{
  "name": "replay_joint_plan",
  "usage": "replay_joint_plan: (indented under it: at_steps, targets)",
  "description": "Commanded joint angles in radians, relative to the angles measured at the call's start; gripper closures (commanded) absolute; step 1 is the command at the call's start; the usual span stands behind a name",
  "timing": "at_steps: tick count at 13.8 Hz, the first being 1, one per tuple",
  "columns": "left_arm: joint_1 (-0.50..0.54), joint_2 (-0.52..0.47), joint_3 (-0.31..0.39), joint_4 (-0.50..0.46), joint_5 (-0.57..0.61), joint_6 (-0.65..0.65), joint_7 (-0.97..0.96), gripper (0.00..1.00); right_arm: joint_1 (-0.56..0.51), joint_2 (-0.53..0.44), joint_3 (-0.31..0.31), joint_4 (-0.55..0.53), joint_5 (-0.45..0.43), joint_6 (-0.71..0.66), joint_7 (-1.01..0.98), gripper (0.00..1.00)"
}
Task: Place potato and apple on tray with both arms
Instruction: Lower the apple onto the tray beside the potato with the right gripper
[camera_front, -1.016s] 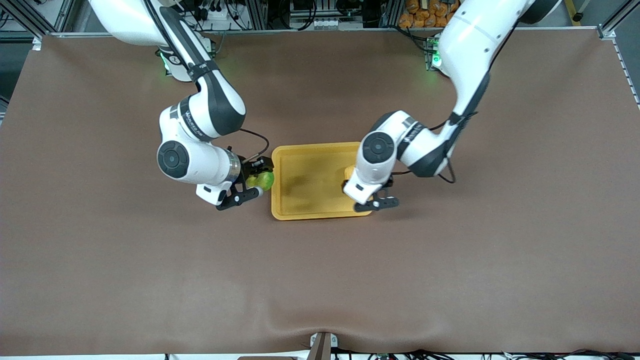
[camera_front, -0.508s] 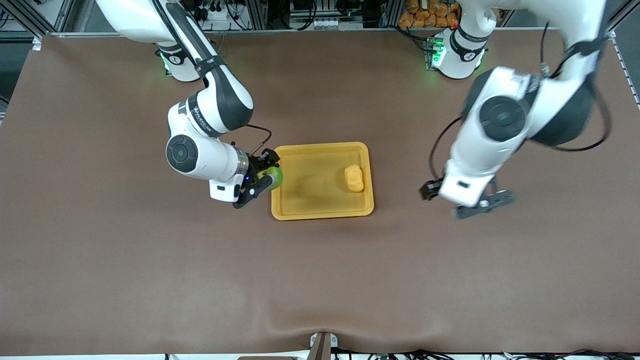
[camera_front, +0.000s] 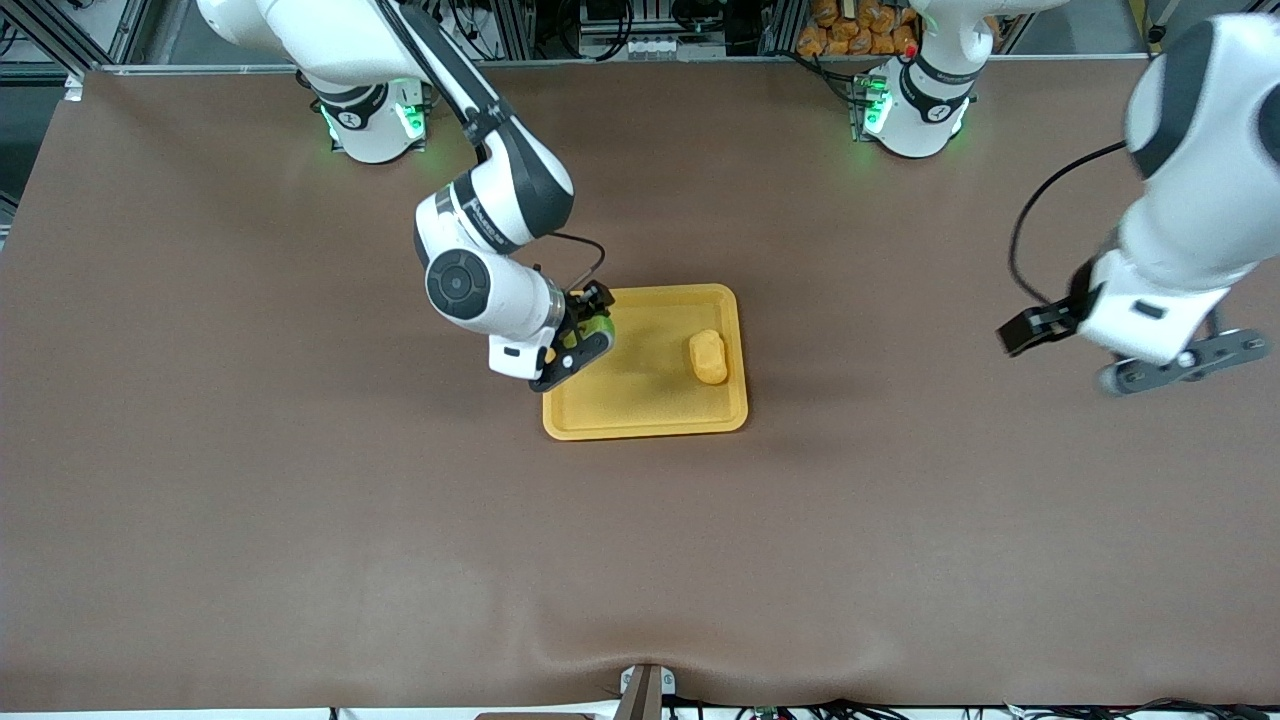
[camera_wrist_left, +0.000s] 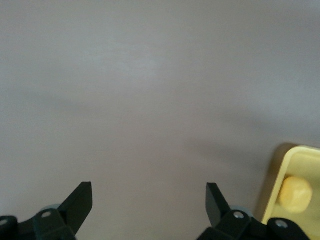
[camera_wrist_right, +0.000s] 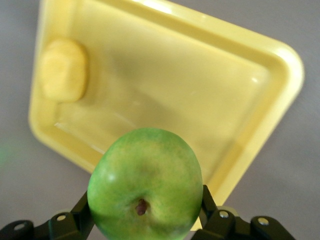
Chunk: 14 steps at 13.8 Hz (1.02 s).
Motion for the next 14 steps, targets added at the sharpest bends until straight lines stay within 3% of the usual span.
replay_joint_plan:
  at_steps: [1, 4, 8, 13, 14]
  targets:
    - [0.074, -0.058, -0.010, 0.011, -0.037, -0.049, 0.127, 0.00, -0.013, 0.024, -0.005, 0.011, -0.017, -0.005, 0.167, 1.00]
    - [0.155, -0.106, -0.007, 0.009, -0.086, -0.070, 0.251, 0.00, 0.033, 0.067, -0.006, 0.037, -0.029, 0.014, 0.352, 1.00]
    - [0.173, -0.153, 0.025, 0.000, -0.108, -0.089, 0.359, 0.00, 0.110, 0.122, -0.005, 0.070, -0.234, 0.052, 0.615, 1.00]
    - [-0.151, -0.257, 0.361, -0.103, -0.131, -0.105, 0.380, 0.00, 0.122, 0.174, -0.005, 0.125, -0.279, 0.052, 0.720, 1.00]
    - [-0.169, -0.265, 0.381, -0.115, -0.131, -0.105, 0.379, 0.00, 0.118, 0.179, -0.005, 0.129, -0.284, 0.052, 0.720, 1.00]
